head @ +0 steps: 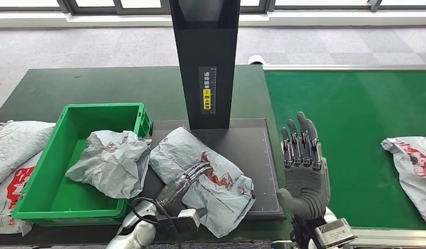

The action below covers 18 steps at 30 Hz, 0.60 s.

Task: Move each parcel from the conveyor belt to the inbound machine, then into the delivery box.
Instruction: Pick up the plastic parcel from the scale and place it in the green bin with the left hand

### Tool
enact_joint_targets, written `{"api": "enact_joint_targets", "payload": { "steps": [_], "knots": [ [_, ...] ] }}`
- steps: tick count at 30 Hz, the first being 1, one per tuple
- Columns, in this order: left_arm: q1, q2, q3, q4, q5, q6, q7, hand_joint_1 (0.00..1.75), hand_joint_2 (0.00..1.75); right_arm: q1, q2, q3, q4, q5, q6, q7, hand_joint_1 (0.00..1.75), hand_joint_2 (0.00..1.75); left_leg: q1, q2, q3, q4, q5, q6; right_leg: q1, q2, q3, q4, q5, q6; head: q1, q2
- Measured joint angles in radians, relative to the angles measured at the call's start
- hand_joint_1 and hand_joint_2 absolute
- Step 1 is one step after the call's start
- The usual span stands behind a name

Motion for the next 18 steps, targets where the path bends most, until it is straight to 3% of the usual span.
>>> {"api": "enact_joint_targets", "payload": {
  "steps": [8,12,17,18],
  "knots": [
    [-0.098,-0.043,0.000,0.213,-0.011,0.041,0.001,0.00,1.75,-0.017,0.000,0.000,0.005,0.002,-0.004,0.000,0.00,1.75,0.000,0.000,0.000,0.000,0.000,0.000,0.000,0.000,0.000,0.000,0.000,0.000,0.000,0.000],
    [-0.133,-0.052,0.000,0.278,-0.013,0.055,-0.001,0.24,1.75,-0.036,0.000,0.000,0.018,-0.004,-0.009,0.000,0.00,1.75,0.000,0.000,0.000,0.000,0.000,0.000,0.000,0.000,0.001,0.000,0.000,0.000,0.000,0.000],
    [-0.164,-0.060,0.000,0.340,-0.031,0.084,-0.003,0.24,1.75,-0.057,-0.001,0.000,0.039,-0.011,-0.016,0.001,0.00,1.75,0.000,-0.001,0.003,0.000,0.001,0.001,0.000,-0.002,0.005,0.000,0.000,0.000,0.000,0.000],
    [-0.169,-0.061,0.000,0.348,-0.032,0.087,-0.003,0.62,1.75,-0.060,-0.001,0.000,0.042,-0.012,-0.017,0.001,0.00,1.75,0.000,-0.001,0.003,0.000,0.001,0.001,0.000,-0.002,0.005,0.000,0.000,0.001,0.000,0.000]
  ]
}}
